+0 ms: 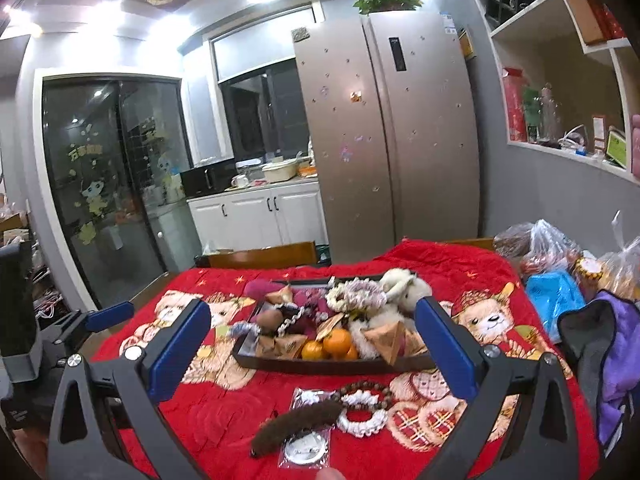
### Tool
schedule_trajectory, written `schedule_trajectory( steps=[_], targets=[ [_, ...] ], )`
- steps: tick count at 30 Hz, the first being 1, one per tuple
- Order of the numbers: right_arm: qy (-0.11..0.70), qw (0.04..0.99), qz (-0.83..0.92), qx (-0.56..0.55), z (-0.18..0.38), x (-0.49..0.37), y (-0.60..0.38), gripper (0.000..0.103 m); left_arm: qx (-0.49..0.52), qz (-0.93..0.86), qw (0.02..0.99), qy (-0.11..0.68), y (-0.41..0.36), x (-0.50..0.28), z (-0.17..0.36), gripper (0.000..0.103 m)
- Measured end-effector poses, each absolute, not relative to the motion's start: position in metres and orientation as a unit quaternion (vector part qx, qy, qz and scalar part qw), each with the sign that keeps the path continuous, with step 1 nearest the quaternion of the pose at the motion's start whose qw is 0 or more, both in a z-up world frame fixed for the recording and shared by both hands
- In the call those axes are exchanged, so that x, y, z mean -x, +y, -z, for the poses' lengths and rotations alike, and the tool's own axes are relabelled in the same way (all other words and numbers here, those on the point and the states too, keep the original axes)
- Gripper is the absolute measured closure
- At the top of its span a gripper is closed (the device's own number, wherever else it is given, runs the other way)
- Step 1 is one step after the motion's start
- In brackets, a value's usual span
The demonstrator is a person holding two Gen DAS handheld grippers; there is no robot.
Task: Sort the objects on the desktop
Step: 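Withdraw both grippers from the tray toward the loose items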
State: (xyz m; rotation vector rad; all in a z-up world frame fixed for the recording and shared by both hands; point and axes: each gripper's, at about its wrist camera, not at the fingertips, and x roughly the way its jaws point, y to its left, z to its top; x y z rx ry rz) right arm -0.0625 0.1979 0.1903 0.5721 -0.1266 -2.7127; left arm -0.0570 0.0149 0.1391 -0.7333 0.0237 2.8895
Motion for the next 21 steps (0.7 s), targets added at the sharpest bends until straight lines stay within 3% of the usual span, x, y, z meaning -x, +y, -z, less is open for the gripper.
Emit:
schedule_trajectory(
  steps=[9,21],
  targets=[
    [-0.066,0.196,0.946,-0.248,-0.148,0.082,0.204,0.000,0.287,-0.952,0.110,0.017,0.028,0.073,-0.089,0.000],
    [-0.066,0.147,0.925,-0.345,-0.064,0.119,0.226,0.000,0.359,-0.922,0.135,0.047,0.050,0.102,-0.027,0.000]
  ],
)
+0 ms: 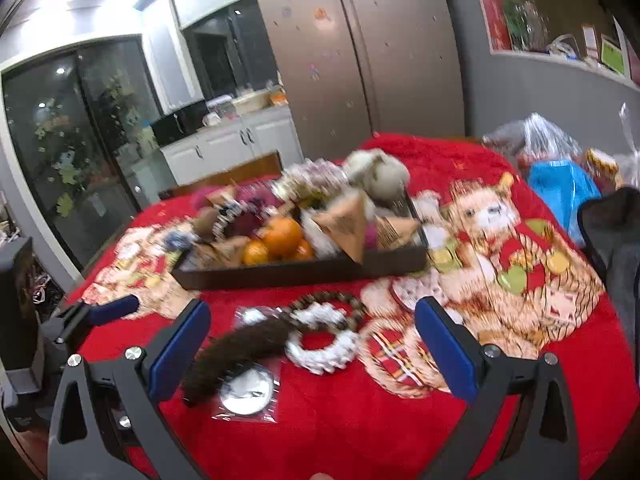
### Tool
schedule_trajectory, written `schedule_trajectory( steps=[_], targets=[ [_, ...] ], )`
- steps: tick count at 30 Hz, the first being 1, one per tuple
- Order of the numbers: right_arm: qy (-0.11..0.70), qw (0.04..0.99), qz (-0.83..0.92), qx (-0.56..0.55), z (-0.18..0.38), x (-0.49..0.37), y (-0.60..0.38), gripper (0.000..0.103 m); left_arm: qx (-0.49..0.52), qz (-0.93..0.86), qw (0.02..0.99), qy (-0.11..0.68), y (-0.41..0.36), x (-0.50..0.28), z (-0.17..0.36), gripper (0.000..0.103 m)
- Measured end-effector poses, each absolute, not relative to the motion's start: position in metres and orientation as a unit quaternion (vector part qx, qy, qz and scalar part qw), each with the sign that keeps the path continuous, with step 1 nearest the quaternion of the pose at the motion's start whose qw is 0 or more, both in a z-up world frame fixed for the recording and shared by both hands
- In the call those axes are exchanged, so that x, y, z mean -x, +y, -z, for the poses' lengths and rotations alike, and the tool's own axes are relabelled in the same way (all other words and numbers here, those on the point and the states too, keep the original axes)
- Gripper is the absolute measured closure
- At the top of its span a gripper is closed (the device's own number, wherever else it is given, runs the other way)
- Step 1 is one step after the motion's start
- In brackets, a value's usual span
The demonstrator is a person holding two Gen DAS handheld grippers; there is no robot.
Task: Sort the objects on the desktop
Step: 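Withdraw both grippers from the tray toward the loose items, then grasp the brown fuzzy stick with the left gripper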
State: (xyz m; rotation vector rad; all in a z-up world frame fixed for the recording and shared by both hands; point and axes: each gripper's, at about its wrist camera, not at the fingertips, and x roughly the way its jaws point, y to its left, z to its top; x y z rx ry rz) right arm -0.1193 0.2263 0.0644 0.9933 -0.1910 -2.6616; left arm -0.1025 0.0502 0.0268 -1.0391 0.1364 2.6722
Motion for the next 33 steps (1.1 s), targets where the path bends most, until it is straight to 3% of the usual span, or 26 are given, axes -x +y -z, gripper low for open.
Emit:
schedule_trajectory(
  steps=[27,33],
  targets=[
    [-0.069,0.113,0.886,-0.445,0.010,0.158,0.231,0.000,0.416,-0.898,0.142,0.025,0.039,0.131,0.018,0.000],
    [-0.014,0.081,0.887,-0.455,0.013,0.160,0.212,0.000,0.438,-0.883,0.166,-0.016,0.034,0.138,0.026,0.000]
  ],
)
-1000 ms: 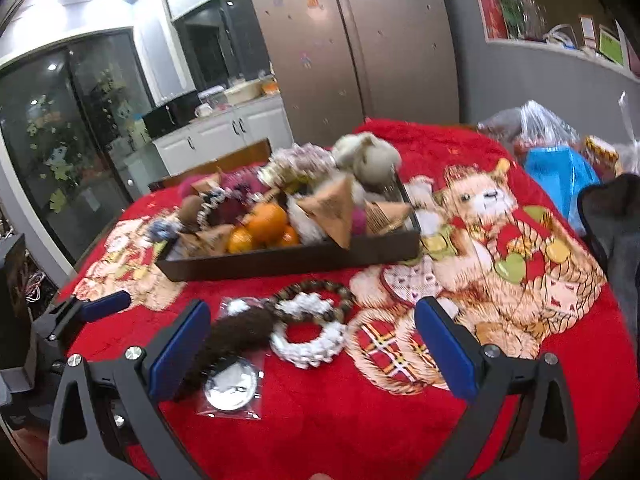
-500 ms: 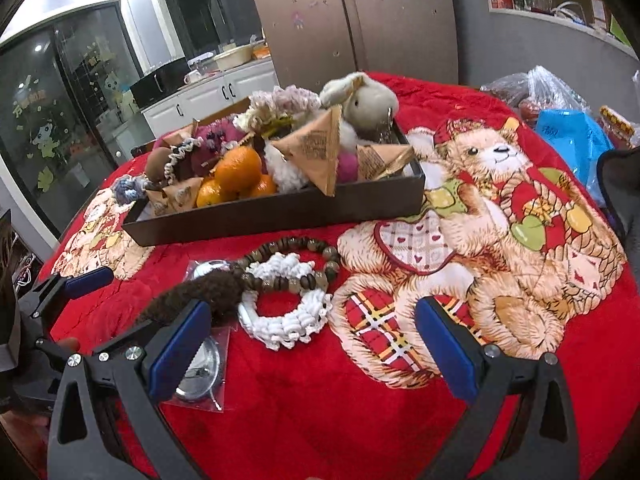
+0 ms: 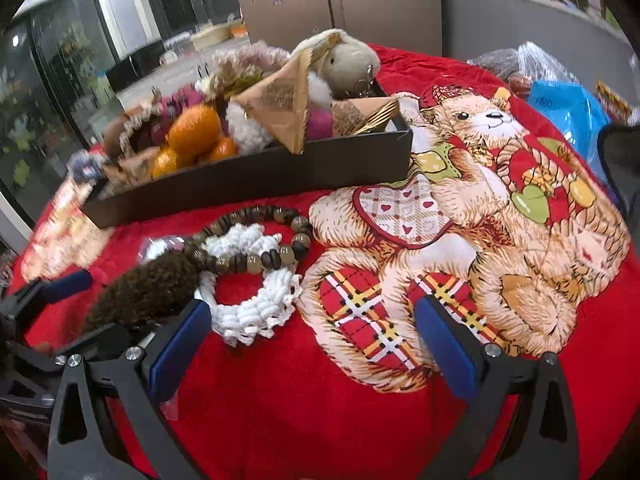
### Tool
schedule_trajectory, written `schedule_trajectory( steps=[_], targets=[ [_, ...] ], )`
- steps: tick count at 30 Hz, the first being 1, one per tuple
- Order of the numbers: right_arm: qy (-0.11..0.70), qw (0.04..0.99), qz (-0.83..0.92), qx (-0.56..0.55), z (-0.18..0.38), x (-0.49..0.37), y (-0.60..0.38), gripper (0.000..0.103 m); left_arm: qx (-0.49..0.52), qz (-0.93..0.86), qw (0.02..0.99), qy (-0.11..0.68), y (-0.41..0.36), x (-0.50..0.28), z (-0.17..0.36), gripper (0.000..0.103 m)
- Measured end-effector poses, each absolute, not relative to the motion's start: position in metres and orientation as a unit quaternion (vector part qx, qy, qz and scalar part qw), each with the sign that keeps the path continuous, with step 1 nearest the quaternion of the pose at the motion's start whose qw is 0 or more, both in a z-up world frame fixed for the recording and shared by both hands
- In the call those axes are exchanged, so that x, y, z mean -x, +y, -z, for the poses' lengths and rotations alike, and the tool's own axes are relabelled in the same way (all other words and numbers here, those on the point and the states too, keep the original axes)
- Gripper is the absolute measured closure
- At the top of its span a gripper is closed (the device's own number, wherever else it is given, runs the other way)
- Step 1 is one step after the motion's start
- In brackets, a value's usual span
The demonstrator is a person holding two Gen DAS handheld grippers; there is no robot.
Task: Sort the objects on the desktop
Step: 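Grasp the brown fuzzy stick with the left gripper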
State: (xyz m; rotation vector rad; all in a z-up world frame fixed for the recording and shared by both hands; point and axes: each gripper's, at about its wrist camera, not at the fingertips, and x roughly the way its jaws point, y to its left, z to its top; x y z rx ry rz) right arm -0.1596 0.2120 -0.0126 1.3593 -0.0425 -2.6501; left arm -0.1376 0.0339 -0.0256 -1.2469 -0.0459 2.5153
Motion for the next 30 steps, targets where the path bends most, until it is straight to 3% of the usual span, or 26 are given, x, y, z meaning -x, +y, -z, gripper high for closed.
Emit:
schedule_trajectory(
  steps=[15,24,30],
  targets=[
    [0.009,0.070,0.886,-0.459,0.016,0.158,0.206,0.000,0.438,-0.883,0.167,-0.019,0.033,0.136,0.026,0.000],
    [-0.068,0.080,0.892,-0.440,0.012,0.158,0.223,0.000,0.438,-0.883,0.168,-0.020,0.033,0.136,0.026,0.000],
    [-0.062,0.074,0.895,-0.435,0.009,0.158,0.218,0.016,0.439,-0.883,0.167,-0.016,0.034,0.137,0.026,0.000]
  ],
)
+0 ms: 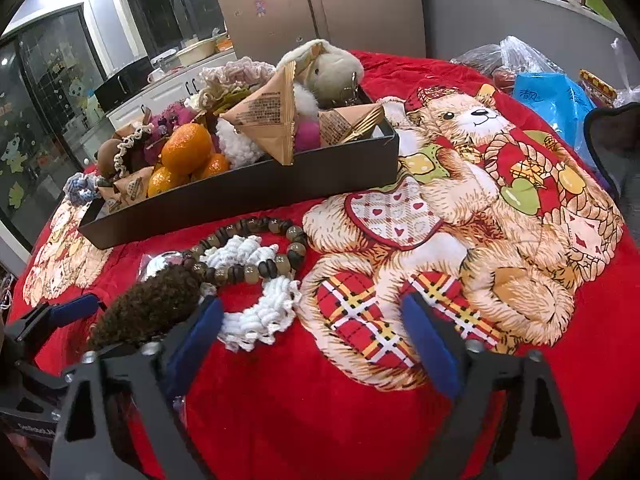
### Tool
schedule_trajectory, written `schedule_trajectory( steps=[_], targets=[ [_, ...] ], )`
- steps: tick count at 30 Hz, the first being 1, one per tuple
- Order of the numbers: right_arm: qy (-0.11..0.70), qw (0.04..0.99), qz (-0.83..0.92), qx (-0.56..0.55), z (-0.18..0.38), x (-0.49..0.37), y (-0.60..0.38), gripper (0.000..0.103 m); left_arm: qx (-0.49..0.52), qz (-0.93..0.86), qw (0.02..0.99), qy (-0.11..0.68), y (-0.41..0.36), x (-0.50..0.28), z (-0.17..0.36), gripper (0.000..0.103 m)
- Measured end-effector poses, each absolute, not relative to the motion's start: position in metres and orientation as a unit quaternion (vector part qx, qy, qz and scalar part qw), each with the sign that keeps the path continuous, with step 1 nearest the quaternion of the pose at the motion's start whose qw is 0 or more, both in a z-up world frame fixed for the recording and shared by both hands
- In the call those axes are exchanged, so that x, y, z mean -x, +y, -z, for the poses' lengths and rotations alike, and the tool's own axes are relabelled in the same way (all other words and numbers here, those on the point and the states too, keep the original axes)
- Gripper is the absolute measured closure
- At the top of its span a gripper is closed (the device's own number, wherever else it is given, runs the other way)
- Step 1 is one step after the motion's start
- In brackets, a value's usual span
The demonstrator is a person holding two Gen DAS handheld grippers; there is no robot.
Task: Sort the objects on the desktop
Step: 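Grasp the brown fuzzy stick with the left gripper, then grasp the white crocheted scrunchie with the right gripper while the left holds the stick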
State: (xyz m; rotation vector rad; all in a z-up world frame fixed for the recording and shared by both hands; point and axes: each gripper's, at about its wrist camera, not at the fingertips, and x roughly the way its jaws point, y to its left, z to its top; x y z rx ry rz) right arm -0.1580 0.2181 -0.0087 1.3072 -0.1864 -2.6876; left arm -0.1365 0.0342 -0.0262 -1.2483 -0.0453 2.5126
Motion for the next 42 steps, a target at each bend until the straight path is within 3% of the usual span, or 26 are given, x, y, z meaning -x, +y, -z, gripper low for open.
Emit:
schedule_trajectory(
  steps=[3,13,15,17,18,23,24,27,42],
  targets=[
    [-0.053,0.073,0.896,-0.434,0.009,0.158,0.216,0.023,0.439,-0.883,0.166,-0.015,0.035,0.137,0.026,0.000],
    [-0.061,0.109,0.895,-0.429,0.009,0.151,0.212,0.069,0.437,-0.884,0.167,-0.017,0.033,0.135,0.025,0.000],
    [-0.062,0.113,0.895,-0.428,0.009,0.150,0.213,0.075,0.434,-0.885,0.169,-0.021,0.032,0.134,0.024,0.003],
    [-0.068,0.127,0.892,-0.428,0.009,0.149,0.213,0.090,0.428,-0.886,0.177,-0.030,0.029,0.132,0.022,0.016],
    [-0.069,0.130,0.892,-0.428,0.008,0.149,0.212,0.090,0.426,-0.886,0.182,-0.034,0.028,0.131,0.021,0.019],
    [-0.060,0.136,0.895,-0.421,0.004,0.144,0.208,0.091,0.414,-0.883,0.216,-0.038,0.032,0.122,0.016,0.058],
    [-0.062,0.136,0.895,-0.421,0.004,0.143,0.208,0.091,0.411,-0.884,0.218,-0.034,0.034,0.120,0.014,0.060],
    [-0.074,0.143,0.893,-0.421,0.003,0.142,0.211,0.091,0.403,-0.891,0.207,-0.012,0.040,0.116,0.011,0.061],
    [-0.109,0.183,0.894,-0.393,-0.021,0.133,0.218,0.092,0.408,-0.888,0.203,-0.057,0.023,0.121,0.005,0.062]
  ],
)
